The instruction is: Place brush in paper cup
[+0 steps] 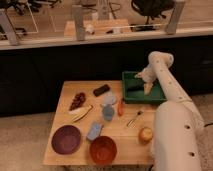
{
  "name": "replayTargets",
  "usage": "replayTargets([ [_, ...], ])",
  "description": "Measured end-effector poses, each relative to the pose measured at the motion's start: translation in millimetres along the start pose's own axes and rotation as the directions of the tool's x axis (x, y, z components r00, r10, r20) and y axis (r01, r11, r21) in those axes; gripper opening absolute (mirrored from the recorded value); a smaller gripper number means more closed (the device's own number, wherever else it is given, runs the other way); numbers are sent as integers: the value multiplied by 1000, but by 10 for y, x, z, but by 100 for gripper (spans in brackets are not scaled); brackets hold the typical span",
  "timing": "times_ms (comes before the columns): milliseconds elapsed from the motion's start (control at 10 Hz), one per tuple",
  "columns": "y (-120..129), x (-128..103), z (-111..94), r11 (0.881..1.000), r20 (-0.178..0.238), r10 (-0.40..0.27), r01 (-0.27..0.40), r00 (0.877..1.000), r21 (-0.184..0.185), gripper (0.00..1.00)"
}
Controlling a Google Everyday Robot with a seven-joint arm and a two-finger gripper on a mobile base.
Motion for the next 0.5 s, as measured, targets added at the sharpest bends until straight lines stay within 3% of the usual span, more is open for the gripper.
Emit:
replayTargets([
  [500, -11, -11, 7, 1000, 0, -2, 2, 1000, 0, 80],
])
